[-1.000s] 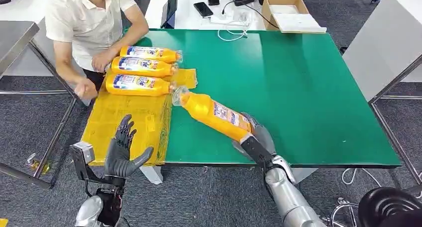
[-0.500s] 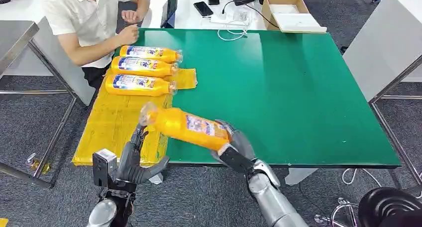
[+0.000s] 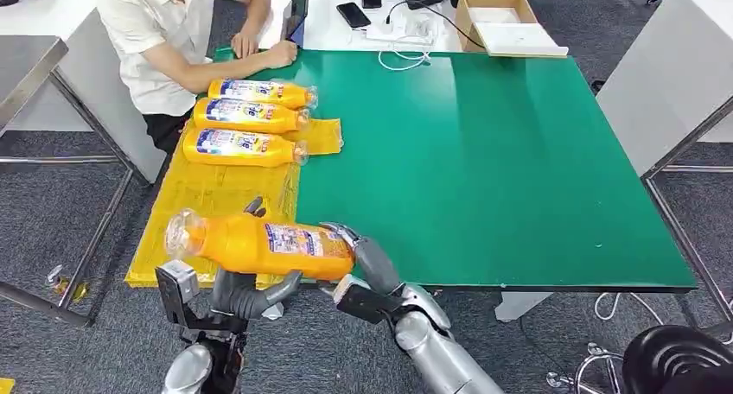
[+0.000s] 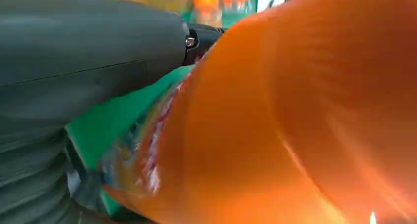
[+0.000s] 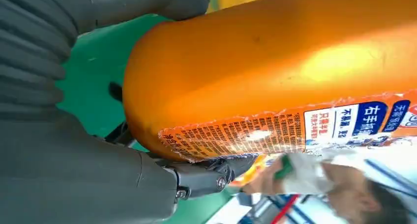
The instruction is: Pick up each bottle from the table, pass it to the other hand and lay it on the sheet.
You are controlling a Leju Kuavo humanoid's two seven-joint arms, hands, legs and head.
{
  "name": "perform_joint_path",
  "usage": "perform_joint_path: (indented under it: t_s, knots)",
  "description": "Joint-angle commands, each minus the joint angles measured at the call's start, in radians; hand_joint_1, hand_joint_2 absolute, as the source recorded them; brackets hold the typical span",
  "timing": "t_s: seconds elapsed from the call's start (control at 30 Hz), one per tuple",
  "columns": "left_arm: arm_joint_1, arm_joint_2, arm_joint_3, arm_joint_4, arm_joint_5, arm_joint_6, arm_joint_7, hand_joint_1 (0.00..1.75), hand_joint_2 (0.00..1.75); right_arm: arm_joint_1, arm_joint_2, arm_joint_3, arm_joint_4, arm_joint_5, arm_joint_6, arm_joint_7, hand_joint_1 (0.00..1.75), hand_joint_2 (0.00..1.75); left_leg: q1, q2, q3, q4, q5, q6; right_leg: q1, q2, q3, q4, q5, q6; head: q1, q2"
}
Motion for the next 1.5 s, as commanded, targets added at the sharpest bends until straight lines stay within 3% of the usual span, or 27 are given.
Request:
perform_joint_path:
  t_s: [0.03,0.13,0.4,0.53,0.57,0.63,0.7,0.73,0.77,0.8,0.9,0.93,1.17,1.27,1.37,1.43,1.5]
  knots:
    - [-0.058,-0.02,-0.022,0.024,0.149,-0.072,0.007,0.0,1.75,-0.035,0.019,0.14,0.064,-0.026,0.009,-0.015,1.57,1.75,0.0,0.001,0.005,0.0,-0.001,-0.001,0.0,0.0,0.004,0.0,-0.001,-0.003,0.0,0.0]
    - [-0.051,-0.016,-0.033,-0.011,0.231,-0.128,0.034,0.0,1.75,-0.047,0.027,0.157,0.124,-0.036,0.008,-0.021,1.75,1.75,0.001,0.0,0.002,0.0,-0.001,-0.001,0.001,-0.001,0.002,0.0,-0.001,-0.002,0.0,0.0]
    - [-0.054,-0.006,-0.047,0.001,0.334,-0.2,0.096,0.0,1.75,-0.063,0.039,0.161,0.159,-0.039,0.003,-0.026,1.75,1.75,0.0,0.0,0.003,-0.001,-0.001,-0.001,0.0,-0.001,0.003,0.0,-0.001,-0.002,0.0,0.0]
    - [-0.067,-0.009,-0.045,0.027,0.292,-0.188,0.055,0.0,1.75,-0.08,0.054,0.172,0.194,-0.037,0.005,-0.026,1.75,1.75,0.0,0.0,0.008,-0.002,-0.002,-0.002,0.001,-0.002,0.008,-0.001,-0.003,-0.004,0.0,0.0]
    - [-0.073,-0.017,-0.036,0.039,0.283,-0.182,0.037,1.75,1.75,-0.081,0.06,0.181,0.208,-0.034,0.009,-0.026,1.75,1.75,0.0,0.0,0.003,-0.001,0.0,-0.001,0.0,-0.001,0.003,-0.001,-0.001,-0.002,0.0,0.0]
    - [-0.08,-0.023,-0.023,0.043,0.273,-0.177,0.021,1.75,1.75,-0.073,0.065,0.191,0.217,-0.032,0.01,-0.026,1.75,1.75,0.0,0.0,0.002,-0.001,0.0,-0.001,0.001,-0.002,0.003,-0.001,-0.001,-0.002,0.0,0.0]
    - [-0.077,-0.034,0.007,0.031,0.291,-0.169,0.015,1.75,1.75,-0.064,0.066,0.204,0.231,-0.037,0.035,-0.014,1.54,1.75,0.001,-0.001,0.004,-0.001,-0.001,-0.001,0.001,-0.003,0.004,-0.001,-0.002,-0.002,0.0,0.0]
    - [-0.077,-0.035,0.012,0.03,0.295,-0.168,0.015,1.75,1.75,-0.062,0.066,0.205,0.232,-0.039,0.037,-0.013,1.2,1.75,0.001,-0.002,0.005,-0.001,-0.001,-0.001,0.001,-0.003,0.005,-0.001,-0.002,-0.003,0.0,0.0]
    - [-0.075,-0.04,0.028,0.023,0.31,-0.163,0.018,1.75,1.75,-0.06,0.066,0.206,0.238,-0.047,0.052,-0.004,0.17,1.75,0.001,-0.002,0.003,-0.001,0.0,-0.001,0.001,-0.003,0.004,-0.001,-0.001,-0.002,0.0,0.0]
    - [-0.073,-0.042,0.048,0.014,0.321,-0.158,0.017,1.75,1.75,-0.056,0.067,0.204,0.239,-0.054,0.064,0.005,0.0,1.75,0.001,-0.001,0.002,-0.001,0.0,-0.001,0.001,-0.003,0.002,-0.001,-0.001,-0.001,0.0,0.0]
    - [-0.078,-0.05,0.111,0.022,0.479,-0.173,0.109,1.75,1.75,-0.039,0.061,0.208,0.205,-0.059,0.054,0.005,0.0,1.75,0.001,-0.002,0.003,-0.001,-0.001,-0.001,0.001,-0.003,0.004,-0.001,-0.002,-0.002,0.0,0.0]
    - [-0.075,-0.058,0.144,0.016,0.487,-0.159,0.102,1.75,1.75,-0.025,0.059,0.197,0.178,-0.07,0.038,0.011,0.0,0.0,0.001,-0.001,0.005,-0.001,-0.001,-0.001,0.001,-0.003,0.005,-0.001,-0.002,-0.003,0.0,0.0]
    - [-0.099,-0.069,0.3,-0.015,0.529,-0.113,0.114,1.75,1.75,0.063,0.001,0.207,-0.07,-0.092,0.019,0.01,0.0,0.0,0.001,-0.001,0.0,0.0,0.0,-0.001,0.001,-0.002,0.0,0.0,-0.001,-0.001,0.0,0.0]
    - [-0.133,0.009,0.253,0.06,0.362,-0.077,0.11,1.75,1.75,0.093,-0.007,0.178,-0.127,-0.07,-0.092,-0.007,0.0,0.0,0.0,-0.001,0.001,-0.001,0.0,-0.001,0.001,-0.003,0.001,0.0,-0.001,-0.002,0.001,0.0]
    - [-0.207,0.095,0.203,0.252,-0.101,0.228,0.015,1.75,1.75,0.149,-0.015,0.124,-0.204,-0.043,-0.239,-0.002,0.0,0.0,0.0,-0.003,0.003,-0.003,0.001,-0.001,0.0,-0.004,0.003,-0.002,-0.001,-0.002,0.0,0.0]
    - [-0.242,0.103,0.198,0.311,-0.333,0.377,-0.045,1.75,1.75,0.174,-0.022,0.101,-0.261,-0.041,-0.253,-0.007,0.0,0.0,-0.001,-0.003,0.002,-0.002,0.001,-0.001,-0.001,-0.004,0.002,-0.001,-0.001,-0.001,0.001,0.0]
    - [-0.258,0.093,0.222,0.328,-0.445,0.415,-0.034,1.75,1.75,0.189,-0.031,0.09,-0.312,-0.029,-0.26,-0.009,0.0,0.0,0.0,-0.002,0.002,-0.002,0.001,-0.001,0.0,-0.003,0.002,-0.001,0.0,-0.002,0.0,0.0]
